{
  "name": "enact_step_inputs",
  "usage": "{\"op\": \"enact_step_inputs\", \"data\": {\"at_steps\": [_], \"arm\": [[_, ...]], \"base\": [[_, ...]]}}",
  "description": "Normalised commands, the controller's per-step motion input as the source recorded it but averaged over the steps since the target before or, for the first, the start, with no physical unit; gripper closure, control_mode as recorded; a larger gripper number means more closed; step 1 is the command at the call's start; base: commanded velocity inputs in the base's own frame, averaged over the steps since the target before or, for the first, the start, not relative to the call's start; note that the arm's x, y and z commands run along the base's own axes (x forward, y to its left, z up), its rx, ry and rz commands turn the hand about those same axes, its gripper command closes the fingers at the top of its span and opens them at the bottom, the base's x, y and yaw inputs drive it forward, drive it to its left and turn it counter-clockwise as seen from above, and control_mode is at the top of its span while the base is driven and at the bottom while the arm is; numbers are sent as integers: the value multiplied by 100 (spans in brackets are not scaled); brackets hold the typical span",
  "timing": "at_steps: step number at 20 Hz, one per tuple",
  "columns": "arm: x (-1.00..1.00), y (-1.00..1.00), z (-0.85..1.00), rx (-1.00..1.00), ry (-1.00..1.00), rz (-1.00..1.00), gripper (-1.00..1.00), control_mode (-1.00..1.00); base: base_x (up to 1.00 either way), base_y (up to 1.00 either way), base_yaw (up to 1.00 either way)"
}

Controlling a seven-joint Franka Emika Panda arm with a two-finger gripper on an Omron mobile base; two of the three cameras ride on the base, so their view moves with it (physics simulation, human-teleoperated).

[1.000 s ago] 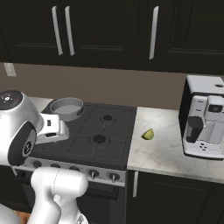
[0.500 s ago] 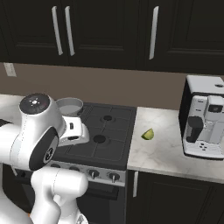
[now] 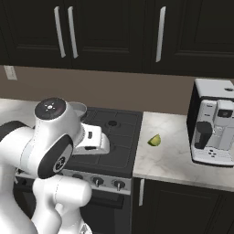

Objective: Turn on the burner for the pot on the stove. Wait thirty seconds for the pot to heat up. Then add the lemon wedge to the pot.

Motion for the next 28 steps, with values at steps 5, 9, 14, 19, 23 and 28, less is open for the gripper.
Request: {"op": "enact_step_inputs", "data": {"at_steps": [5, 9, 14, 19, 23, 28], "arm": [[11, -8, 0, 0, 1, -24, -100, -100], [0, 0, 0, 0, 0, -9, -100, -100], [1, 0, 0, 0, 0, 0, -100, -100], [20, -6, -8, 0, 0, 0, -100, -100], [39, -21, -5, 0, 0, 0, -100, -100], [41, -35, -3, 0, 0, 0, -100, -100]], "base": [[0, 0, 0], [0, 0, 0], [0, 0, 0], [0, 0, 0], [0, 0, 0], [0, 0, 0]]}}
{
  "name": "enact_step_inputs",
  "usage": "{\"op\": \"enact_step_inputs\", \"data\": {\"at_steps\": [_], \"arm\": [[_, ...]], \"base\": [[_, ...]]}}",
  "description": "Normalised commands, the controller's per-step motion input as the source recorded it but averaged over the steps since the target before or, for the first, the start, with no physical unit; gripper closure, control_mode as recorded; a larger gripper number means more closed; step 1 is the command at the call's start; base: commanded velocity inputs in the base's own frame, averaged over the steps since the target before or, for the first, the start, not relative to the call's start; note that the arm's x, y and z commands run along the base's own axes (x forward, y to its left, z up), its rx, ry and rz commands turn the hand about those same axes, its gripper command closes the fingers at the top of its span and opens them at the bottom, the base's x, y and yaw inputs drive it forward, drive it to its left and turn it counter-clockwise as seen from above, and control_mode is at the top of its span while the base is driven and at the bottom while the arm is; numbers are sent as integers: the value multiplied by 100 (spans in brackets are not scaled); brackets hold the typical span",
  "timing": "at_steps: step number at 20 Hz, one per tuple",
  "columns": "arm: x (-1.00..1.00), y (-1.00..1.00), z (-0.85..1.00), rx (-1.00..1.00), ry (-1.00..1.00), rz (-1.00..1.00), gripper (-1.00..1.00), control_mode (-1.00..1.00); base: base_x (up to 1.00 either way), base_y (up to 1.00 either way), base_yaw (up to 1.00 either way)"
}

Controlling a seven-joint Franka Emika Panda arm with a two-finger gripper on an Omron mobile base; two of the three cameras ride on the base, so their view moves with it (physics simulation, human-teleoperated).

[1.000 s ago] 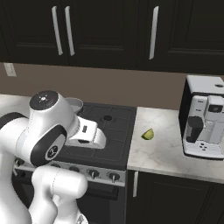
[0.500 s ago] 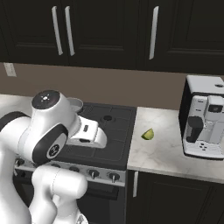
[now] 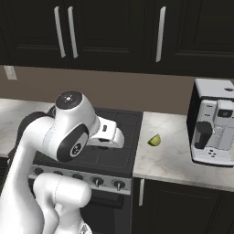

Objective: Turn on the burner for the pot on the stove. Wait thirty seconds for the pot to heat up. Then add the lemon wedge to the pot.

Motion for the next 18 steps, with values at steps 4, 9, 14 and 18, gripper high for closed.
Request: {"op": "enact_step_inputs", "data": {"at_steps": [4, 9, 14, 18], "arm": [[42, -41, -4, 0, 0, -1, -100, -100], [42, -40, -7, 0, 0, -3, -100, -100], [38, -31, -8, 0, 0, -2, -100, -100], [30, -14, -8, 0, 0, 0, -100, -100]], "base": [[0, 0, 0], [0, 0, 0], [0, 0, 0], [0, 0, 0]]}}
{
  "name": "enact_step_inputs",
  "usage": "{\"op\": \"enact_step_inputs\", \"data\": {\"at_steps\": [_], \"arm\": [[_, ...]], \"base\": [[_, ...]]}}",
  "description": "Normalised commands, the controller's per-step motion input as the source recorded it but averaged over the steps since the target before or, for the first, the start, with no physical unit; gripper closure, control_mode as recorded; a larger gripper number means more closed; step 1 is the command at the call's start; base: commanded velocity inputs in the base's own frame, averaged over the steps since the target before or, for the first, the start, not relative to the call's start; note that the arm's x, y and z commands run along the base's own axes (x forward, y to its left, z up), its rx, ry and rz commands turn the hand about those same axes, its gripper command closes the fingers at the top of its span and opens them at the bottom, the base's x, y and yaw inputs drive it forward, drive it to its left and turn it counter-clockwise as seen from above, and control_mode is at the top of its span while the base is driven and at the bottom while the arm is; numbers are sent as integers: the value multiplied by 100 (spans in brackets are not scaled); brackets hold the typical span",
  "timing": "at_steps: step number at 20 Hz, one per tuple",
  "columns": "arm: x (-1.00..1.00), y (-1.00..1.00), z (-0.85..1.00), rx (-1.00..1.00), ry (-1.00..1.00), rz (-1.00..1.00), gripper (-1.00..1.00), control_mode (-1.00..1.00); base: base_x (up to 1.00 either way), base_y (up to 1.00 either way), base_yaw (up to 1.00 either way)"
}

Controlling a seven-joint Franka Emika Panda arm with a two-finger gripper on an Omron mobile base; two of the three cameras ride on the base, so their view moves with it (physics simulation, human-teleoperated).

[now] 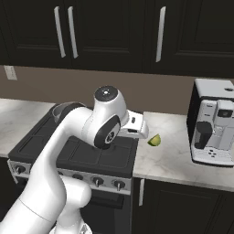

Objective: Turn on the burner for the pot on the stove. Wait thirty seconds for the pot to heat up. Then add the lemon wedge to the pot.

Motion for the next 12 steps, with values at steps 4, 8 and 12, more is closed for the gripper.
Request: {"op": "enact_step_inputs", "data": {"at_steps": [4, 8, 12], "arm": [[24, -6, -8, 0, 0, 0, -100, -100], [26, -3, -13, -2, 0, 0, -100, -100], [25, 0, -13, -4, -2, -4, -100, -100]], "base": [[0, 0, 0], [0, 0, 0], [0, 0, 0]]}}
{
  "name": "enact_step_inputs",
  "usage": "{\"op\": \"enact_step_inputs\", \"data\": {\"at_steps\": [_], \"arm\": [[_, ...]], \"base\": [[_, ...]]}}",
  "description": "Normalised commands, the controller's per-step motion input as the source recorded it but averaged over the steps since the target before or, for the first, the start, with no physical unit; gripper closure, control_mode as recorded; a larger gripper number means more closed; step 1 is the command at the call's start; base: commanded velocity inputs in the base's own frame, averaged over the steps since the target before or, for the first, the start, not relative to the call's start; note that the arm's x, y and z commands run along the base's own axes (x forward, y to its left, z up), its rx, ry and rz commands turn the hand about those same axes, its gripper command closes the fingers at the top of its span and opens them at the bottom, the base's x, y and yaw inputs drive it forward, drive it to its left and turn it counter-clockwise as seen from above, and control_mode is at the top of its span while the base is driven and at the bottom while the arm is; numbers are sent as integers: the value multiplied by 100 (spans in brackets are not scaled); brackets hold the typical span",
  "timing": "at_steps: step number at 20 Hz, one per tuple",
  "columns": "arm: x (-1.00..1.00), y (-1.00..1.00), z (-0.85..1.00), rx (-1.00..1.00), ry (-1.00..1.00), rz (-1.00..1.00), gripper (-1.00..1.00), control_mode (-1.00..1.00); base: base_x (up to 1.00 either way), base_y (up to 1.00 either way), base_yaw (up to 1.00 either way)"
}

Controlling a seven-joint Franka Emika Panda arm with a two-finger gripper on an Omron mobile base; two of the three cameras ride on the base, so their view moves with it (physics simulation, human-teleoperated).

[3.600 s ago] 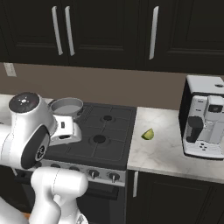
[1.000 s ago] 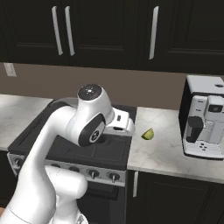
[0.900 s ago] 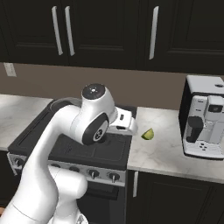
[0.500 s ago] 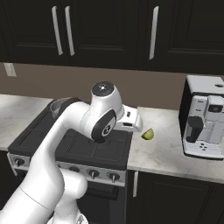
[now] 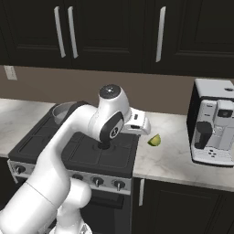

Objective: Turn on the burner for the pot on the stove. Wait thirty seconds for the pot to heat up. Then add the lemon wedge to the pot.

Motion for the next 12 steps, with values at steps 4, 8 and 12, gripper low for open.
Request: {"op": "enact_step_inputs", "data": {"at_steps": [4, 8, 12], "arm": [[12, 0, -13, -4, -2, -9, -100, -100], [5, 0, -14, -4, 0, -9, -100, -100], [3, 0, -3, -1, 0, -5, -100, -100]], "base": [[0, 0, 0], [0, 0, 0], [0, 0, 0]]}}
